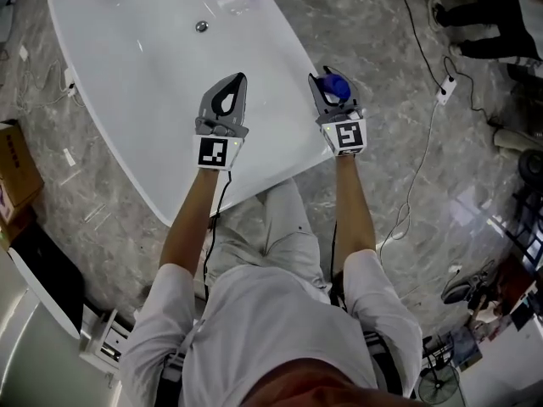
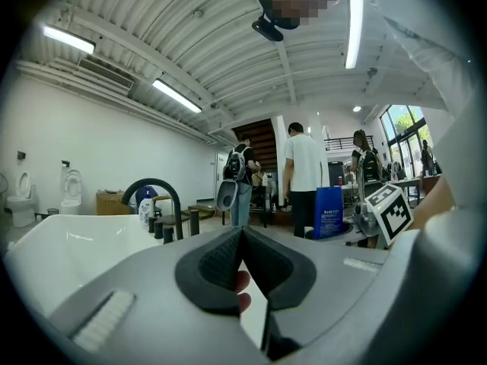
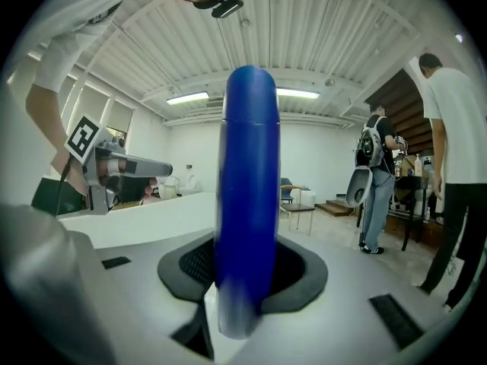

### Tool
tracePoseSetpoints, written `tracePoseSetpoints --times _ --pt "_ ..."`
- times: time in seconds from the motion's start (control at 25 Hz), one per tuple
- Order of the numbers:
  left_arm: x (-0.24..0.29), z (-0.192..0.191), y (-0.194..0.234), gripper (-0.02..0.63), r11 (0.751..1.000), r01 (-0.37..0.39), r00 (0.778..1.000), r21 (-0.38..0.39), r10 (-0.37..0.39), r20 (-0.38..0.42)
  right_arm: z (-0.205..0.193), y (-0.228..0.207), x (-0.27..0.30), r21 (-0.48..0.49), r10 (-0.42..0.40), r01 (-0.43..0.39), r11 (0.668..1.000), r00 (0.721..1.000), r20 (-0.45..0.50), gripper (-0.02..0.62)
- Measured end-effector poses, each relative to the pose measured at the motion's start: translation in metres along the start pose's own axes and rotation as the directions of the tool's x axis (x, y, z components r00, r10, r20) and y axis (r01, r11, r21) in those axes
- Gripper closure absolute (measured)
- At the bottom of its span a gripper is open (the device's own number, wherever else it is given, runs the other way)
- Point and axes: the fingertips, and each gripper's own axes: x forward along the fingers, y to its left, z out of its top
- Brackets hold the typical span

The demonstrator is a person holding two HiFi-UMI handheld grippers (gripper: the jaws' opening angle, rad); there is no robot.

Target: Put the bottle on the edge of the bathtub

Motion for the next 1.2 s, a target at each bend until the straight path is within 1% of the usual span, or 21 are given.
tracePoseSetpoints --times 0.2,0.44,0.68,0.8,0.88,0.92,0.96,1.0,1.12,1.2 --pt "0.018 -0.026 0.008 0.607 1.000 0.005 1.000 0.021 -0.005 0.002 -0.043 -0.006 0.020 0.033 0.003 -0.002 0.999 1.000 -0.018 0.454" --pt "0.024 -0.036 0.002 0.607 0.999 0.035 0.999 0.010 -0.035 0.011 -0.072 0.004 0.029 0.050 0.023 -0.021 0.999 0.999 -0.039 0.454" --pt "0.027 -0.039 -0.011 0.607 0.997 0.075 0.997 0.010 -0.075 0.009 -0.080 0.007 0.026 0.033 0.020 -0.019 0.999 0.999 -0.027 0.453" --pt "0.027 -0.042 -0.013 0.607 0.996 0.089 0.996 0.010 -0.089 0.003 -0.079 0.008 0.025 0.046 0.026 -0.025 0.999 0.999 -0.028 0.446" --pt "0.026 -0.043 -0.012 0.607 0.995 0.095 0.995 0.010 -0.095 -0.007 -0.077 0.011 0.026 0.060 0.037 -0.035 0.998 0.999 -0.032 0.409" --pt "0.027 -0.043 -0.012 0.607 0.995 0.099 0.995 0.012 -0.099 -0.010 -0.078 0.012 0.027 0.066 0.040 -0.038 0.997 0.998 -0.041 0.378" --pt "0.026 -0.042 -0.011 0.607 0.995 0.102 0.995 0.013 -0.102 -0.013 -0.078 0.012 0.028 0.070 0.039 -0.035 0.997 0.998 -0.053 0.327" --pt "0.026 -0.042 -0.012 0.607 0.994 0.106 0.994 0.013 -0.106 -0.017 -0.077 0.012 0.028 0.073 0.035 -0.030 0.997 0.998 -0.061 0.295" --pt "0.024 -0.039 -0.014 0.607 0.993 0.118 0.993 0.023 -0.118 -0.027 -0.067 0.012 0.023 0.073 0.027 -0.022 0.997 0.998 -0.062 0.264" --pt "0.022 -0.033 -0.015 0.607 0.992 0.121 0.992 0.021 -0.121 -0.032 -0.052 0.013 0.018 0.071 0.030 -0.026 0.997 0.998 -0.051 0.258"
